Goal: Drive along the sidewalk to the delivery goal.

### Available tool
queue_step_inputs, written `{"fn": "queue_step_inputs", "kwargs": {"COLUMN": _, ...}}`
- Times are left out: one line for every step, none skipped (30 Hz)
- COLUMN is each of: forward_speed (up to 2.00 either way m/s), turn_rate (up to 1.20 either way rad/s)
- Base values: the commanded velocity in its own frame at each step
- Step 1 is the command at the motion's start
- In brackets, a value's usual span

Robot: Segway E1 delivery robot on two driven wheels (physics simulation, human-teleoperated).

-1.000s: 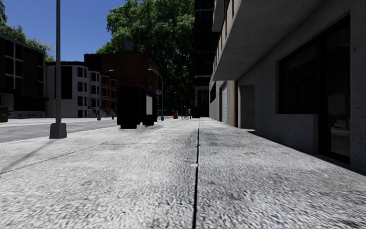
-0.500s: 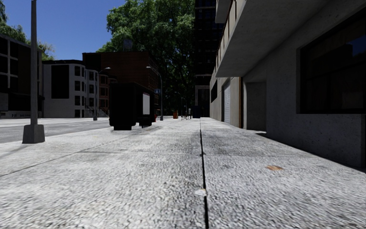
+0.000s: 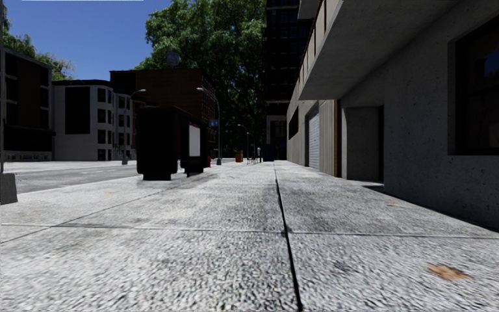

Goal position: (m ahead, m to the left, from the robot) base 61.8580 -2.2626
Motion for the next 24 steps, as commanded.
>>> {"fn": "queue_step_inputs", "kwargs": {"forward_speed": 2.0, "turn_rate": 0.0}}
{"fn": "queue_step_inputs", "kwargs": {"forward_speed": 2.0, "turn_rate": 0.0}}
{"fn": "queue_step_inputs", "kwargs": {"forward_speed": 2.0, "turn_rate": 0.0}}
{"fn": "queue_step_inputs", "kwargs": {"forward_speed": 2.0, "turn_rate": 0.0}}
{"fn": "queue_step_inputs", "kwargs": {"forward_speed": 2.0, "turn_rate": 0.0}}
{"fn": "queue_step_inputs", "kwargs": {"forward_speed": 2.0, "turn_rate": 0.0}}
{"fn": "queue_step_inputs", "kwargs": {"forward_speed": 2.0, "turn_rate": 0.0}}
{"fn": "queue_step_inputs", "kwargs": {"forward_speed": 2.0, "turn_rate": 0.0}}
{"fn": "queue_step_inputs", "kwargs": {"forward_speed": 2.0, "turn_rate": 0.0}}
{"fn": "queue_step_inputs", "kwargs": {"forward_speed": 2.0, "turn_rate": 0.0}}
{"fn": "queue_step_inputs", "kwargs": {"forward_speed": 2.0, "turn_rate": 0.0}}
{"fn": "queue_step_inputs", "kwargs": {"forward_speed": 2.0, "turn_rate": 0.0}}
{"fn": "queue_step_inputs", "kwargs": {"forward_speed": 2.0, "turn_rate": 0.0}}
{"fn": "queue_step_inputs", "kwargs": {"forward_speed": 2.0, "turn_rate": 0.0}}
{"fn": "queue_step_inputs", "kwargs": {"forward_speed": 2.0, "turn_rate": 0.0}}
{"fn": "queue_step_inputs", "kwargs": {"forward_speed": 2.0, "turn_rate": 0.0}}
{"fn": "queue_step_inputs", "kwargs": {"forward_speed": 2.0, "turn_rate": 0.0}}
{"fn": "queue_step_inputs", "kwargs": {"forward_speed": 2.0, "turn_rate": 0.0}}
{"fn": "queue_step_inputs", "kwargs": {"forward_speed": 2.0, "turn_rate": 0.0}}
{"fn": "queue_step_inputs", "kwargs": {"forward_speed": 2.0, "turn_rate": 0.0}}
{"fn": "queue_step_inputs", "kwargs": {"forward_speed": 2.0, "turn_rate": 0.0}}
{"fn": "queue_step_inputs", "kwargs": {"forward_speed": 2.0, "turn_rate": 0.0}}
{"fn": "queue_step_inputs", "kwargs": {"forward_speed": 2.0, "turn_rate": 0.0}}
{"fn": "queue_step_inputs", "kwargs": {"forward_speed": 2.0, "turn_rate": 0.0}}
